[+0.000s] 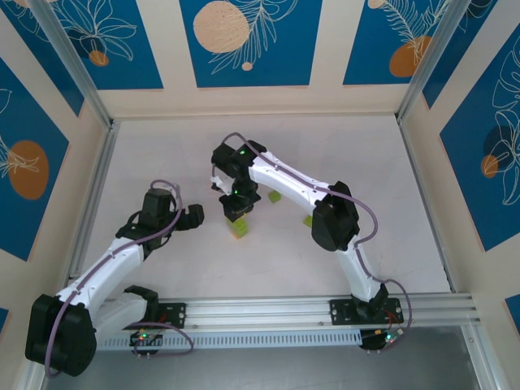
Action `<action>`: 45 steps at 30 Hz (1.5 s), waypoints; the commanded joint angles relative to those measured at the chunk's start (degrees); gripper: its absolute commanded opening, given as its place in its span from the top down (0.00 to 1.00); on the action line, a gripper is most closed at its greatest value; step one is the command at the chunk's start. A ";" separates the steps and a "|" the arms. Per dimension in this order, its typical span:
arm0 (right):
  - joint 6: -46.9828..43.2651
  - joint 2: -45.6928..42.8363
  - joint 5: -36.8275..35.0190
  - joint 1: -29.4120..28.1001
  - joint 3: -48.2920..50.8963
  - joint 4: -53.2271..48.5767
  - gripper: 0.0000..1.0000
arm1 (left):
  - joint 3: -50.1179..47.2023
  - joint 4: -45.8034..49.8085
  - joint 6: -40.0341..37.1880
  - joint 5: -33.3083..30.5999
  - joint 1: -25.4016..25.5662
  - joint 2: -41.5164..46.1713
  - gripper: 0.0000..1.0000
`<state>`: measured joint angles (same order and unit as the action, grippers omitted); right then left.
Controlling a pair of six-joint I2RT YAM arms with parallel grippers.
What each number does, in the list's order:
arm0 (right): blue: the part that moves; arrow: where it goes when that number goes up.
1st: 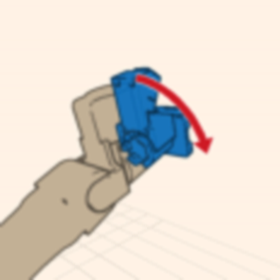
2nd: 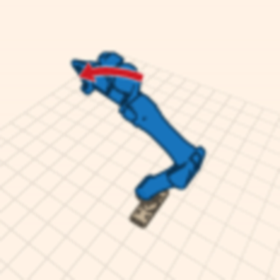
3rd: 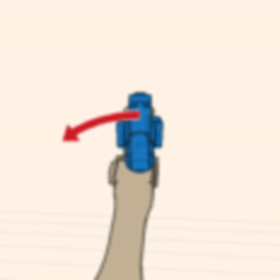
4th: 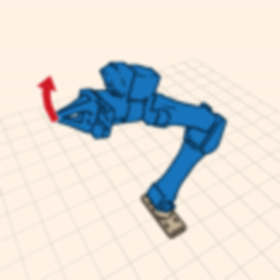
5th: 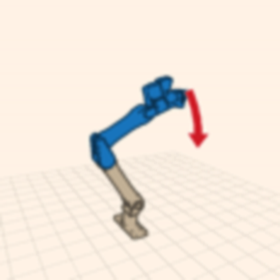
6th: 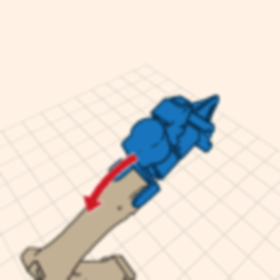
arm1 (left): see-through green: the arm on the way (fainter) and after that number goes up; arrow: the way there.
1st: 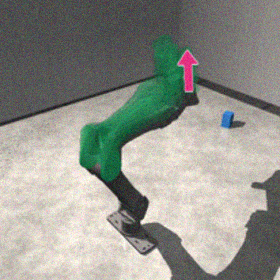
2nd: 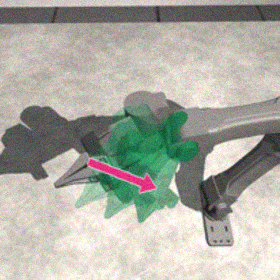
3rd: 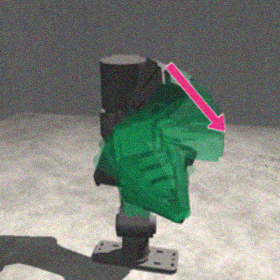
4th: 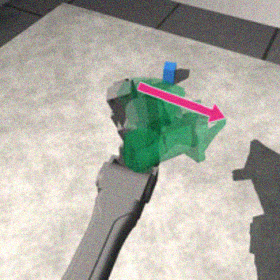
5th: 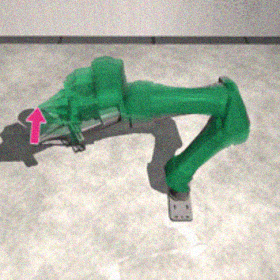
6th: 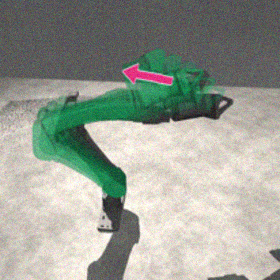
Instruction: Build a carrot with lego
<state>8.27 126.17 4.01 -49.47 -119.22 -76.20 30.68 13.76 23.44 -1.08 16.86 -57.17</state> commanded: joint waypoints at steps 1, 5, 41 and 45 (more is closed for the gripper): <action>-0.82 6.12 -2.64 -0.66 6.36 -0.67 0.85 | -0.41 -0.84 -0.86 0.82 -0.78 1.04 0.06; -0.54 5.93 -3.61 -0.34 8.01 0.00 0.85 | -0.38 -0.70 -0.85 0.75 -0.71 1.16 0.06; -2.15 -7.51 -8.53 0.80 2.89 3.84 0.44 | -0.25 -1.11 -1.10 1.30 -0.83 0.63 0.06; -2.94 -7.95 -8.97 0.19 5.47 4.72 0.40 | -0.27 -1.10 -1.03 1.35 -0.76 0.80 0.06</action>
<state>6.92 120.53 -3.81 -48.45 -115.59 -71.24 30.68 13.76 23.42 -0.78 16.86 -57.06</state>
